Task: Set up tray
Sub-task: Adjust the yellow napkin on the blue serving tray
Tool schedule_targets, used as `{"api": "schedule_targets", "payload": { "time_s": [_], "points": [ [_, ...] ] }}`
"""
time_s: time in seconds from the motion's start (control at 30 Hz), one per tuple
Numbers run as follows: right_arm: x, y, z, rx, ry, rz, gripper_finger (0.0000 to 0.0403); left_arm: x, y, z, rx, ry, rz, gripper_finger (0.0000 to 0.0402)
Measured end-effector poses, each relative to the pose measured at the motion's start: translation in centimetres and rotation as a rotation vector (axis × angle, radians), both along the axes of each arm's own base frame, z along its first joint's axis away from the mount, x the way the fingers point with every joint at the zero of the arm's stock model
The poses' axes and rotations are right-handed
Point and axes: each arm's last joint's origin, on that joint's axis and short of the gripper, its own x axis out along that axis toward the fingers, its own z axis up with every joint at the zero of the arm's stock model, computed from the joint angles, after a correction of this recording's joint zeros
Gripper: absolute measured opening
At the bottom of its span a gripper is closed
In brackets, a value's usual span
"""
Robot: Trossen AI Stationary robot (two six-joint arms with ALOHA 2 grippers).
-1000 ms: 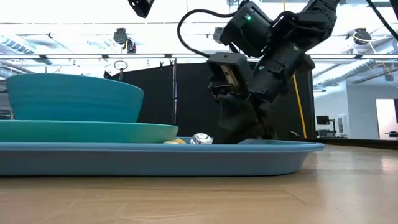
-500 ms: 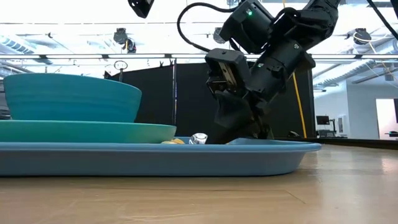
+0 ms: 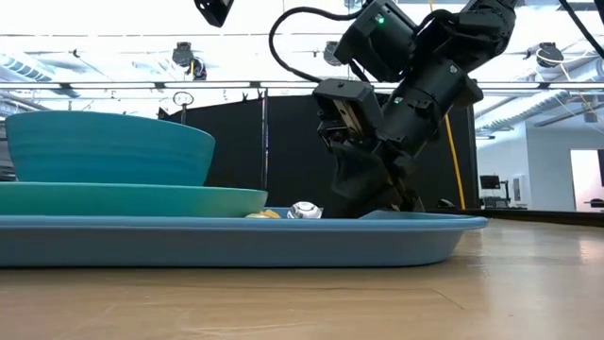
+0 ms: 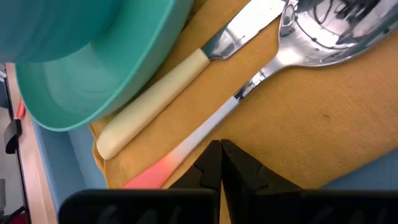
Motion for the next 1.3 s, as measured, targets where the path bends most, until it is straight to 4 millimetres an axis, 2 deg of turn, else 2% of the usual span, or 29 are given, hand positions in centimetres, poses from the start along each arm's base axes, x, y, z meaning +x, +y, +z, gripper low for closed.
{"api": "schedule_targets", "payload": {
  "time_s": [0.7,0.93,1.2,1.3],
  "points": [
    [0.4,-0.8,0.3,0.042,-0.006,0.013,0.0000,0.0,0.0,0.0,0.003,0.000,-0.001,0.0053],
    [1.0,-0.4,1.1,0.123,-0.092,0.070,0.0000,0.0,0.0,0.0,0.003,0.000,-0.001,0.0053],
    [0.0,-0.6,0.1,0.105,0.060,0.021,0.0000,0.0,0.0,0.0,0.003,0.001,-0.001,0.0053],
    [0.1,-0.7,0.1,0.086,0.047,0.014,0.0000,0.0,0.0,0.0,0.006,0.000,-0.002,0.0053]
  ]
}}
